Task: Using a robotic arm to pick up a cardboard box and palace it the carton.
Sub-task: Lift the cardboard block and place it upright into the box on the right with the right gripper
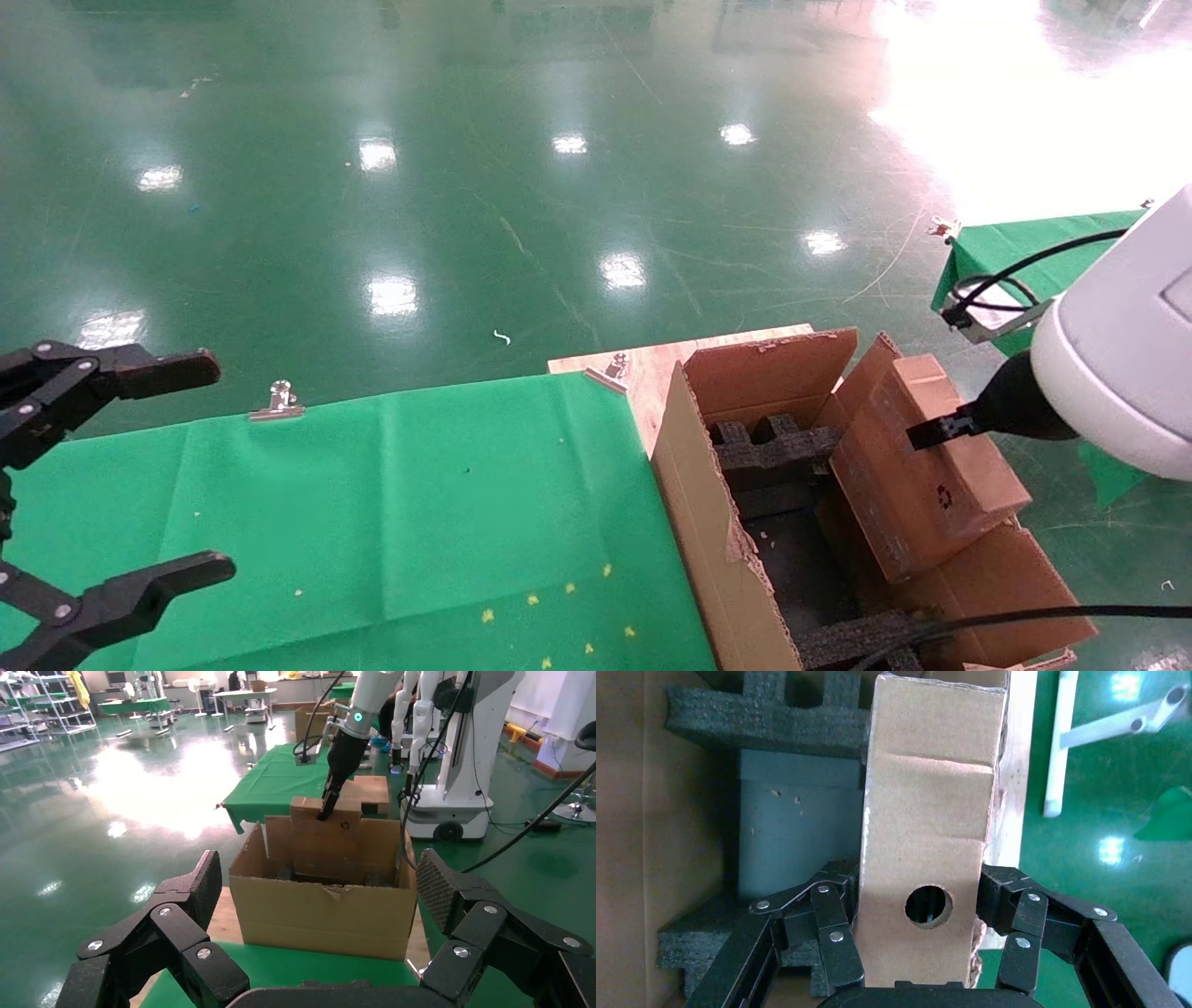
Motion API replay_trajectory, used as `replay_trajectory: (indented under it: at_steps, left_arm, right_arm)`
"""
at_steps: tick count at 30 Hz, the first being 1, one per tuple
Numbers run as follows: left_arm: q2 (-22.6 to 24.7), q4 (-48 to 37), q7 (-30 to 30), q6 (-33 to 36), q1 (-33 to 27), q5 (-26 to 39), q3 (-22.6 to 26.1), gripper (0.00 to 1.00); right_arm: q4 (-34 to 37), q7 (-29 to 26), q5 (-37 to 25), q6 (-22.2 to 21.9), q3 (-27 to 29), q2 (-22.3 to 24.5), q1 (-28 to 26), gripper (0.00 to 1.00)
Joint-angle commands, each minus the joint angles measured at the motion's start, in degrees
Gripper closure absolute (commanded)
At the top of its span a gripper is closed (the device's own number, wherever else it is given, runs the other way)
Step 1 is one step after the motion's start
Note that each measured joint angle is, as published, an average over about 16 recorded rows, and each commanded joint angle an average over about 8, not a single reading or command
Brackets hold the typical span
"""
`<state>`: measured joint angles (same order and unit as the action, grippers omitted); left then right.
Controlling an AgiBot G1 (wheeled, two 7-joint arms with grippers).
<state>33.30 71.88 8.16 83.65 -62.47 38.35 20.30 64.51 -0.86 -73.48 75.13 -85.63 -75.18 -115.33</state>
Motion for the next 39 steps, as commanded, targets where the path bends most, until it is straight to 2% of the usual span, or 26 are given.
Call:
replay_trajectory:
  at_steps: [1, 18, 39]
  left_arm:
    - [0.00, 0.00, 0.00, 0.00, 0.00, 0.00, 0.00, 0.00]
    - [0.00, 0.00, 0.00, 0.00, 0.00, 0.00, 0.01, 0.00]
    - [-0.01, 0.00, -0.01, -0.01, 0.00, -0.01, 0.02, 0.00]
  right_arm:
    - [0.56, -0.12, 0.17, -0.24, 0.28, -0.17, 0.46, 1.00]
    - [-7.49, -8.03, -1.14, -3.10, 1.94, 2.51, 6.00, 1.00]
    - [-21.76, -17.17, -1.50, -8.21, 3.53, 5.24, 13.10, 1.00]
